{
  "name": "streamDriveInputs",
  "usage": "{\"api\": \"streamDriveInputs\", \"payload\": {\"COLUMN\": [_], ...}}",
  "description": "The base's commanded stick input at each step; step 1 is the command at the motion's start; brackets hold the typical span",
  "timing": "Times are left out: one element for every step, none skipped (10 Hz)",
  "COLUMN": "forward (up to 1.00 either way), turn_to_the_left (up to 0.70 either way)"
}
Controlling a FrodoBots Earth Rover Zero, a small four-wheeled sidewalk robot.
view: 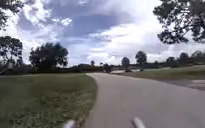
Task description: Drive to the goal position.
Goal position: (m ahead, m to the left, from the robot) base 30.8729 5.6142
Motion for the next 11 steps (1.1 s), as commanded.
{"api": "streamDriveInputs", "payload": {"forward": [0.70, 0.70, 0.70, 0.70, 0.70, 0.70, 0.70, 0.70, 0.70, 0.70, 0.70], "turn_to_the_left": [0.00, 0.00, 0.00, 0.00, 0.00, 0.00, 0.00, 0.00, 0.00, 0.00, 0.00]}}
